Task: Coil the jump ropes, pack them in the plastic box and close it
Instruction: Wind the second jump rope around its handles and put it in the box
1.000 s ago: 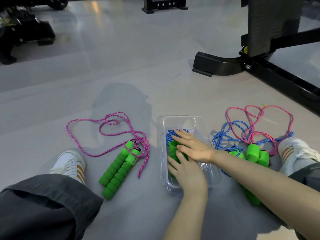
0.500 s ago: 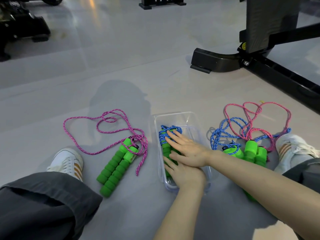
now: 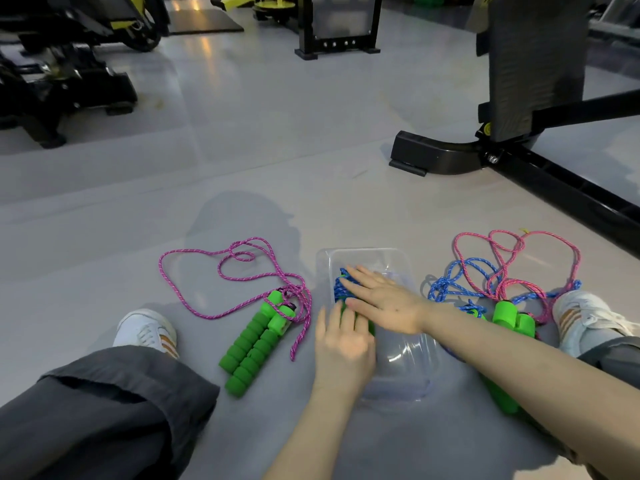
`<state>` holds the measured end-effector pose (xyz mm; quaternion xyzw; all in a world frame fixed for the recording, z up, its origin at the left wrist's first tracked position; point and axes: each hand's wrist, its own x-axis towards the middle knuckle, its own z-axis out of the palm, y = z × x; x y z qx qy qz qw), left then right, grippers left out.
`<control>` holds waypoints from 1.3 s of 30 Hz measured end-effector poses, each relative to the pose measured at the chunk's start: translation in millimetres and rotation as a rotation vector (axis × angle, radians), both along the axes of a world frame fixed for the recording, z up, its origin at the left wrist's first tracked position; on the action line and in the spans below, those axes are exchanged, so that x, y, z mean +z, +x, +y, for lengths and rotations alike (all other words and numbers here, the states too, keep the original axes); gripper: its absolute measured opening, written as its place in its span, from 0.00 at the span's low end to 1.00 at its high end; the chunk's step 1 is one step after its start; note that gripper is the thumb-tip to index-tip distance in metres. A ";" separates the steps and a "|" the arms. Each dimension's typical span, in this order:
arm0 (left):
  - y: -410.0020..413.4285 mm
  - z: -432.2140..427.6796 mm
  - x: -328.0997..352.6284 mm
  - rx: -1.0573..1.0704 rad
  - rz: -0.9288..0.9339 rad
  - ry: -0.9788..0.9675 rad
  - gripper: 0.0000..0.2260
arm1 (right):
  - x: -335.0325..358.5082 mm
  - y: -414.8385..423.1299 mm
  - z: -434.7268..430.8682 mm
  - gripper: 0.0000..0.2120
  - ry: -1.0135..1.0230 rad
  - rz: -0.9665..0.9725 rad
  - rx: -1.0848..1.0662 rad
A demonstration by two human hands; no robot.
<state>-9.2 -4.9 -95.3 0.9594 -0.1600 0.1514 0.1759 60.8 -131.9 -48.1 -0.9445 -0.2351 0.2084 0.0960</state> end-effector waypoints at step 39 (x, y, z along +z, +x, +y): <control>3.6 158.1 -79.8 0.132 0.238 0.229 0.38 | -25.8 78.9 127.2 0.20 -0.081 -0.271 -0.338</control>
